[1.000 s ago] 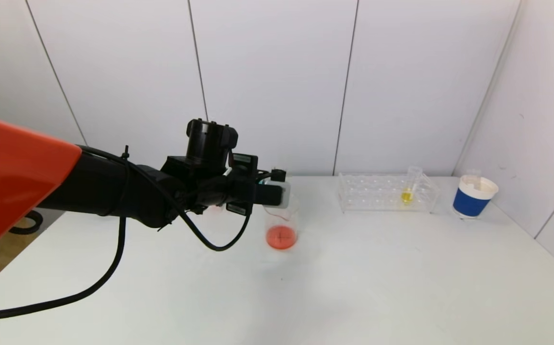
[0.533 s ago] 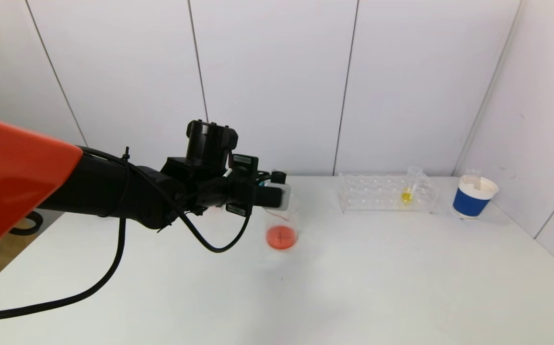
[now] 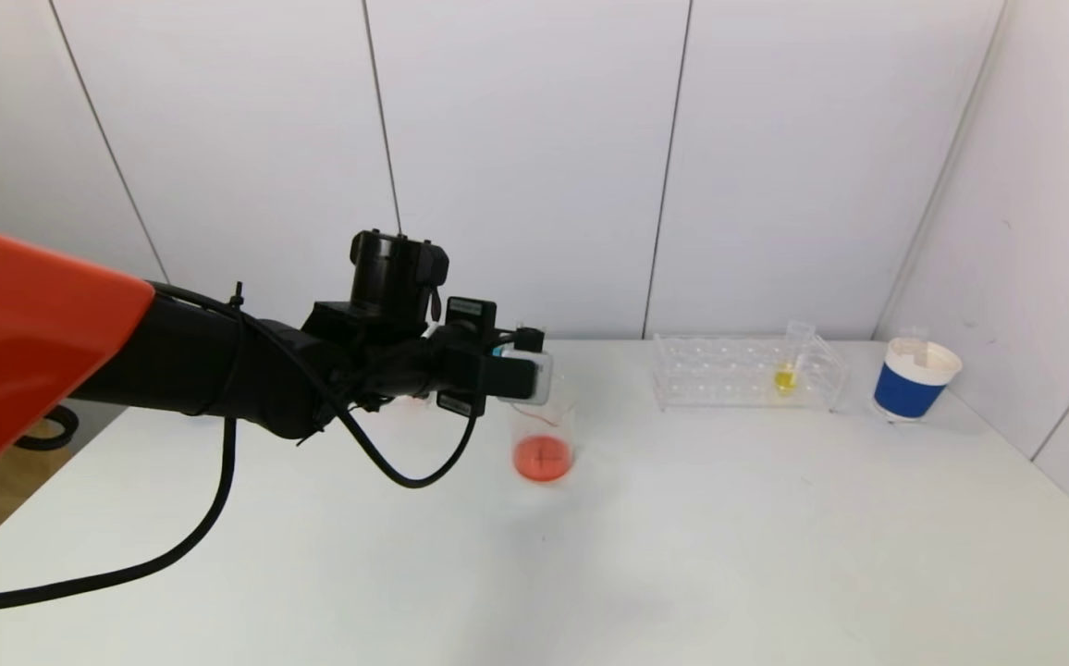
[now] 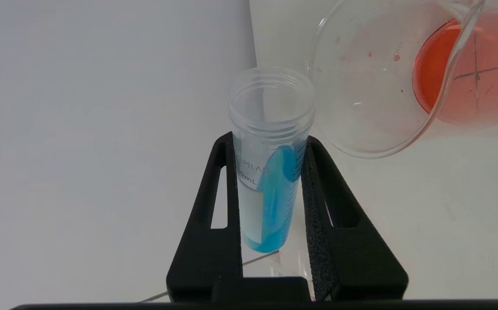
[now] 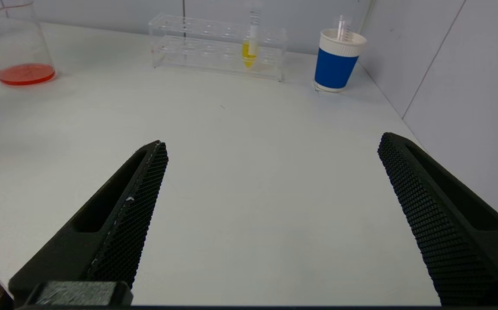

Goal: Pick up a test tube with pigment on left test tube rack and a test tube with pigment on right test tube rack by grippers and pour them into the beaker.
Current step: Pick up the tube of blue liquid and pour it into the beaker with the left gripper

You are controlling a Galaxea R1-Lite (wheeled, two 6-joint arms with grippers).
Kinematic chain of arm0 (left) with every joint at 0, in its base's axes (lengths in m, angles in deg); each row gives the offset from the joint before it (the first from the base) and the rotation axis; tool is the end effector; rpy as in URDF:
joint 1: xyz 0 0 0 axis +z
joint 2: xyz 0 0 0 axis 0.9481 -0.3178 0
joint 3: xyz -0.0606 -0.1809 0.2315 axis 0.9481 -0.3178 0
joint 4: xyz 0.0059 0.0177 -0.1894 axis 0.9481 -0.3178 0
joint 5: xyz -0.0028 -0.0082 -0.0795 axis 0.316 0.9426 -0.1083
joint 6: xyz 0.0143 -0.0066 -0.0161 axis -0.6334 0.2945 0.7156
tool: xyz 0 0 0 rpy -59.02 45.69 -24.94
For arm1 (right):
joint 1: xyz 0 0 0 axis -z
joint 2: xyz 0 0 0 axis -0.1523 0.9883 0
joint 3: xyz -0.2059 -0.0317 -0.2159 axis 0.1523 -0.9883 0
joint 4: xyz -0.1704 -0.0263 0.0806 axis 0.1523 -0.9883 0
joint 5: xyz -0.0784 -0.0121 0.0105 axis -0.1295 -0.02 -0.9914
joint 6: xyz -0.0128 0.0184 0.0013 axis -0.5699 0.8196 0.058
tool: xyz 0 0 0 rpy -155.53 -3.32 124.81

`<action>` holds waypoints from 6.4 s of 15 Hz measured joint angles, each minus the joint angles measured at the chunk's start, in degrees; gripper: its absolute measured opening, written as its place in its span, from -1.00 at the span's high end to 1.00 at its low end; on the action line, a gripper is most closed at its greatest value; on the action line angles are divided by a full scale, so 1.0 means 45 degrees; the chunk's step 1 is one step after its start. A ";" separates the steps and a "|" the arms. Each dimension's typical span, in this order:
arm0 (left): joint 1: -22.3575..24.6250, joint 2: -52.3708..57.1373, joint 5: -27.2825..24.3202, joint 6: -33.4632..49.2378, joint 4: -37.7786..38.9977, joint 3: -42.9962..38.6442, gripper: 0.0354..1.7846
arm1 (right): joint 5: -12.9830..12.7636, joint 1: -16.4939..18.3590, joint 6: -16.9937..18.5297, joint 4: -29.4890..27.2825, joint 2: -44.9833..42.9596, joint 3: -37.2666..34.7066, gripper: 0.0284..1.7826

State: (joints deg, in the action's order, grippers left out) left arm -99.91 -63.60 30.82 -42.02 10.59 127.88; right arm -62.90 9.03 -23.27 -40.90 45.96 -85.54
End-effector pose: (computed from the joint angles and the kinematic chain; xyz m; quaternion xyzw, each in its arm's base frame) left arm 0.3459 -0.1932 0.1714 0.6209 -0.0900 -0.3837 0.6776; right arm -0.0229 0.0004 0.0755 -0.0485 -0.0008 0.0051 0.9988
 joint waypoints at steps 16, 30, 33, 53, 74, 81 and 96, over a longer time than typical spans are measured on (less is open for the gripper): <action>0.0932 -0.0526 -0.2614 -0.1444 0.1617 -0.0545 0.54 | 0.0000 0.0000 -0.0005 0.0000 0.0000 0.0000 -0.99; 0.0962 -0.0463 -0.3148 -0.2254 0.2070 -0.0753 0.54 | -0.0003 0.0000 -0.0005 0.0000 0.0000 0.0000 -0.99; 0.0962 -0.0466 -0.3118 -0.2701 0.2059 -0.0767 0.54 | 0.0000 0.0000 0.0000 0.0000 0.0000 0.0000 -0.99; 0.0856 -0.1075 -0.1739 -0.3771 0.3156 -0.0870 0.54 | 0.0000 0.0000 -0.0005 0.0000 0.0000 0.0000 -0.99; 0.0815 -0.0959 -0.2053 -0.4581 0.3408 -0.0753 0.54 | 0.0000 0.0000 -0.0005 0.0000 0.0000 0.0000 -0.99; 0.0742 -0.0905 -0.1978 -0.4917 0.3432 -0.0829 0.54 | -0.0003 0.0000 -0.0005 0.0000 0.0000 0.0000 -0.99; 0.0691 -0.0647 -0.1769 -0.5291 0.3570 -0.0962 0.54 | 0.0000 0.0000 -0.0005 0.0005 0.0000 0.0000 -0.99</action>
State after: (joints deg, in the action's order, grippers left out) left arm -96.80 -66.51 22.86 -65.83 26.66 123.55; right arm -62.90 9.03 -23.30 -40.87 45.96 -85.54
